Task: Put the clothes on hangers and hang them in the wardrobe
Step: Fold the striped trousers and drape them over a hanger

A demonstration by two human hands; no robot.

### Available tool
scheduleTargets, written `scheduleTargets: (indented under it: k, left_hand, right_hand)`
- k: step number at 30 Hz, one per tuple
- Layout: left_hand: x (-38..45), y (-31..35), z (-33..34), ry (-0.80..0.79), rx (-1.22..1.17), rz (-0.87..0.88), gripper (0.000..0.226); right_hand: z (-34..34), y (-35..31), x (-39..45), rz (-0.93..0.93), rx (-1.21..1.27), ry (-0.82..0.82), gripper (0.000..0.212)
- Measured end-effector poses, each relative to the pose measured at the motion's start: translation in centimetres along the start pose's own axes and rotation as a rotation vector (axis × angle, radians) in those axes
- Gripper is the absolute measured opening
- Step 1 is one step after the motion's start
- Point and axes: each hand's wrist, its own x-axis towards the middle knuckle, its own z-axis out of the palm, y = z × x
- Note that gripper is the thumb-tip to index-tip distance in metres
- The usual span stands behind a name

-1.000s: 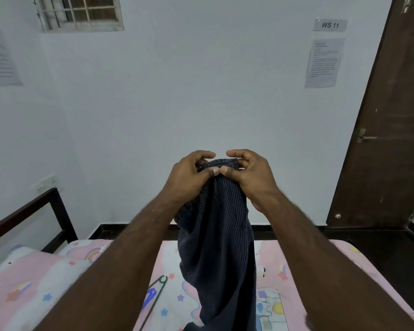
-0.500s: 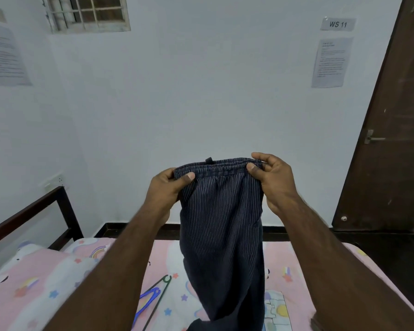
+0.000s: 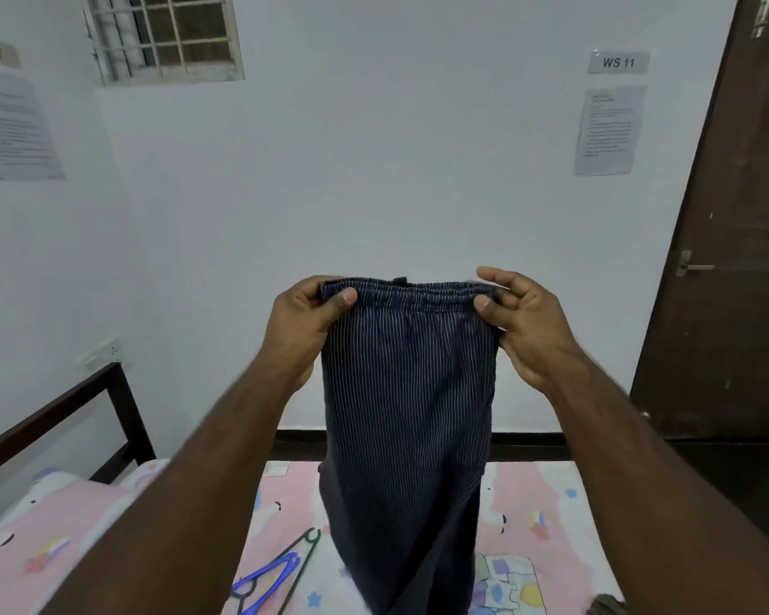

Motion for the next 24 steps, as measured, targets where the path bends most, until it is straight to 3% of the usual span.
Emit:
scheduleTargets:
  k: [6, 11, 18, 24]
  left_hand:
    - [-0.5, -0.3, 0.2, -0.021, -0.072, -0.056, 0.011]
    - [-1.9, -1.7, -0.1, -0.108, -0.19, -0.223, 0.045]
    - [-2.7, -3.0, -0.4, -0.183, -0.288, -0.283, 0.069]
    - [-3.2, -3.0, 0.1, -0.226, -0.145, -0.313, 0.077]
  right_hand:
    - [0.0, 0.3, -0.5, 0.006, -0.021, 0.01, 0.029]
    - [0.4, 0.8, -0.8, -0.011, 0.009, 0.036, 0.027]
    - [0.6, 2.1, -1.2, 0.001, -0.011, 0.055, 0.027]
    - [0.8, 1.2, -1.1, 0.001, -0.02, 0.062, 0.032]
